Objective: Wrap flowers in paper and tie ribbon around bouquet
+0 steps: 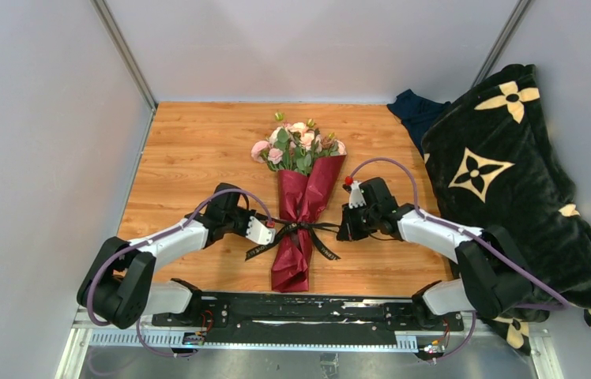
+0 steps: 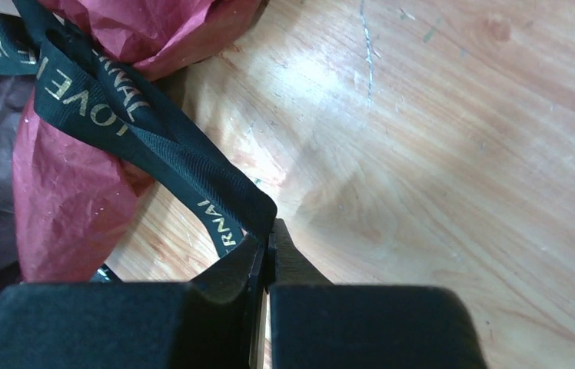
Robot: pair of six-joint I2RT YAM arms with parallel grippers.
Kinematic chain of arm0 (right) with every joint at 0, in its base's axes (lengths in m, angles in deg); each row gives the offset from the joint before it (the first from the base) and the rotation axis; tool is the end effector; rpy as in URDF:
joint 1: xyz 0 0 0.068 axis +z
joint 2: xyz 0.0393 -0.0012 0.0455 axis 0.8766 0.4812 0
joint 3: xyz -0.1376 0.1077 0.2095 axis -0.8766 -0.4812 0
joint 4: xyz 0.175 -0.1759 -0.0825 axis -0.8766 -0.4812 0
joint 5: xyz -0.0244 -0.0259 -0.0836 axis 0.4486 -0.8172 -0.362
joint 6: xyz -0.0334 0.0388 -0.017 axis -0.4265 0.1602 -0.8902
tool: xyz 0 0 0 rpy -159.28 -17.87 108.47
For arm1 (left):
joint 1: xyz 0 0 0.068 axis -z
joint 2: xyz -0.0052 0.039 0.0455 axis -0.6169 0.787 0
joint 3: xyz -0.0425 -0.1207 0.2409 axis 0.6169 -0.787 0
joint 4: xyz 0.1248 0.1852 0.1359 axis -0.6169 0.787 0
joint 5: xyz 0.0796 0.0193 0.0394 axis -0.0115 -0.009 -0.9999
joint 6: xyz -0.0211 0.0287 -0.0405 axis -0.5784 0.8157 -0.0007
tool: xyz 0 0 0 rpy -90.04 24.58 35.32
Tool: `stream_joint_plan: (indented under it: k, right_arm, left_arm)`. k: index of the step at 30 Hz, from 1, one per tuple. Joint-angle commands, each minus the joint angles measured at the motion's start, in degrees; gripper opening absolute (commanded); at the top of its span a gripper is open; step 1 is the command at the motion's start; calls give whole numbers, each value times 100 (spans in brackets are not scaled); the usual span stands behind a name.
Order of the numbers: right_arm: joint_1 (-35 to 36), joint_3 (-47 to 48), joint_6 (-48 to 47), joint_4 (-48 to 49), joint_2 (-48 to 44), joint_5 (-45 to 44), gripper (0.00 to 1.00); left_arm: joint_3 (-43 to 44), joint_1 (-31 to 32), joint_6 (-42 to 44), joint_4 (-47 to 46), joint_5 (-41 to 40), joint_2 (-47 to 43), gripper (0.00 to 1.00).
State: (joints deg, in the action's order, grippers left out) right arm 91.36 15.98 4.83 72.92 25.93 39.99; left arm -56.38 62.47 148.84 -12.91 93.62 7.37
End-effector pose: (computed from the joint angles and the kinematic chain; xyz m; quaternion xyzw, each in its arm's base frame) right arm 0.2169 0.1417 0.1700 -0.1894 0.8990 0.3042 0.2518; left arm 0.2056 -0.0975 0.1500 0.7688 0.5466 0.1135 0.3118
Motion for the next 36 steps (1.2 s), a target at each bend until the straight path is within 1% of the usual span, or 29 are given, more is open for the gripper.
stream_joint_plan:
  k: [1, 3, 5, 7, 13, 15, 16, 17, 18, 19, 20, 21, 23, 25, 26, 27, 29, 32, 34, 36]
  right_arm:
    - [-500, -451, 353, -574, -73, -47, 0]
    - [-781, -683, 471, -452, -284, 76, 0]
    - [-993, -799, 467, -518, -529, -14, 0]
    - [-1025, -798, 418, -592, -610, -67, 0]
    - [-1064, -792, 379, -430, -349, 50, 0]
    - [-1079, -713, 328, -419, -353, 89, 0]
    - [-1079, -612, 216, -466, -342, 169, 6]
    - [-1079, -478, 112, -574, -326, 208, 21]
    - [-1073, -245, 5, -738, -338, 235, 35]
    - [-1071, -70, -118, -903, -368, 244, 45]
    - [-1075, 78, -208, -1075, -495, 193, 50]
    - [-1079, 240, -294, -1275, -618, 114, 53]
    - [-1087, 568, -487, -1722, -893, -46, 58]
    - [-1089, 852, -642, -2024, -1189, -239, 60]
    - [-1096, 969, -689, -2083, -1331, -351, 61]
    - [-1109, 1065, -713, -2099, -1475, -469, 62]
    - [-1159, 1246, -706, -2070, -1733, -751, 63]
    - [-1282, 1309, -642, -1714, -2074, -1532, 66]
    - [-1345, 1240, -700, -1360, -2258, -2149, 66]
    - [-1379, 1149, -848, -1129, -2402, -2736, 67]
  left_arm:
    - [-199, -269, 240, 21, -384, 90, 0]
    - [-190, -385, 297, 22, -345, 102, 0]
    - [-199, -465, 375, 65, -310, 95, 0]
    - [-169, -477, 379, 168, -239, 62, 0]
    - [9, -450, 91, 503, 15, -67, 0]
    - [151, -277, -235, 816, 22, -212, 0]
    - [279, -115, -503, 1040, 22, -287, 0]
    - [425, 79, -781, 1277, 59, -355, 4]
    - [622, 239, -1035, 1583, 176, -431, 31]
    - [713, 378, -1198, 1935, 349, -519, 58]
    - [853, 486, -1337, 2232, 540, -619, 90]
    - [911, 512, -1505, 2502, 688, -752, 99]
    - [1125, 532, -1713, 3134, 874, -994, 100]
    - [1350, 533, -1985, 3661, 897, -1236, 100]
    - [1481, 533, -2260, 3863, 854, -1358, 100]
    - [1674, 533, -2702, 3987, 768, -1471, 100]
    - [2221, 501, -3859, 4207, 483, -1466, 100]
    - [3419, 170, -5400, 4818, 52, -1191, 100]
    - [4308, -235, -6072, 5463, -220, -915, 100]
    - [4618, -545, -6345, 5621, -466, -928, 100]
